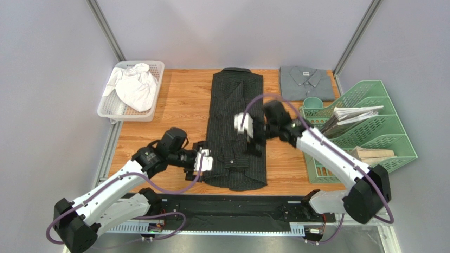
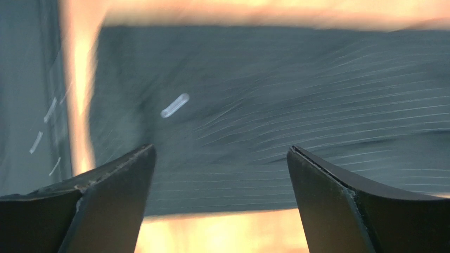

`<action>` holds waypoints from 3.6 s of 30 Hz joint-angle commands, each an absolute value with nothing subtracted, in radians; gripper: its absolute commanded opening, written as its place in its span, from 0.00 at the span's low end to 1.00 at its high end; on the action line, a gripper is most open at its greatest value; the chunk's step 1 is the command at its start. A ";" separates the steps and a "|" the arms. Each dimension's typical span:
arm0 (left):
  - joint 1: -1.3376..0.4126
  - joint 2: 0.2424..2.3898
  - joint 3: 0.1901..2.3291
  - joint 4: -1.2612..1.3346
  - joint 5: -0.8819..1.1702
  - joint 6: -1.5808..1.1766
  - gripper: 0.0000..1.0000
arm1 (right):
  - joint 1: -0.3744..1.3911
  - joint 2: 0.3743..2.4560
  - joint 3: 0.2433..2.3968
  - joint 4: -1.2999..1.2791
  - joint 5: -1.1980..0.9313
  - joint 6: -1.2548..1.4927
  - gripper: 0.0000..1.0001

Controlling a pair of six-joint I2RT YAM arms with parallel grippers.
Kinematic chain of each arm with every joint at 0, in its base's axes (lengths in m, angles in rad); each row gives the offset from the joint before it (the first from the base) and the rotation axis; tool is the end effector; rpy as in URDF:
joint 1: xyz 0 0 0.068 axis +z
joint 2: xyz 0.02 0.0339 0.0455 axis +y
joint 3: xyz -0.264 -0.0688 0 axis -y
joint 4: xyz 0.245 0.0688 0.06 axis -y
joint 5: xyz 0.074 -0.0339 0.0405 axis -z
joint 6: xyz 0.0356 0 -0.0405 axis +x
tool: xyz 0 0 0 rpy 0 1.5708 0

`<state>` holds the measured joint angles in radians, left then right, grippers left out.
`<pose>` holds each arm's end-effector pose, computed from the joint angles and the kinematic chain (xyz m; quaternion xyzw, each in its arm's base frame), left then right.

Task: Fold and stack the long sleeve shirts
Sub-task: Fold the shirt

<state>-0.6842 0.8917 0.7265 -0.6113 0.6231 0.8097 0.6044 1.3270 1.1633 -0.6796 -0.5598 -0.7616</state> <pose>0.1257 -0.1293 0.2657 0.6834 0.5635 -0.2590 0.3852 0.2172 0.1730 0.3112 -0.6431 0.6347 0.2305 0.3611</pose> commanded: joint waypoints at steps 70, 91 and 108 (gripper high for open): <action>-0.674 1.283 0.974 -0.488 0.471 1.008 0.00 | 0.611 1.304 1.015 -0.537 -0.419 -1.146 0.00; -0.526 1.750 1.213 -0.376 0.410 0.943 0.00 | 0.479 1.758 1.195 -0.368 -0.420 -1.197 0.00; -0.433 1.698 1.267 -0.278 0.422 0.723 0.45 | 0.448 1.746 1.256 -0.199 -0.325 -0.985 0.51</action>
<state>-0.4709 1.7405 1.2083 -0.3470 0.4026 0.8520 0.4564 1.7920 1.1969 -0.3000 -0.3576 -1.0832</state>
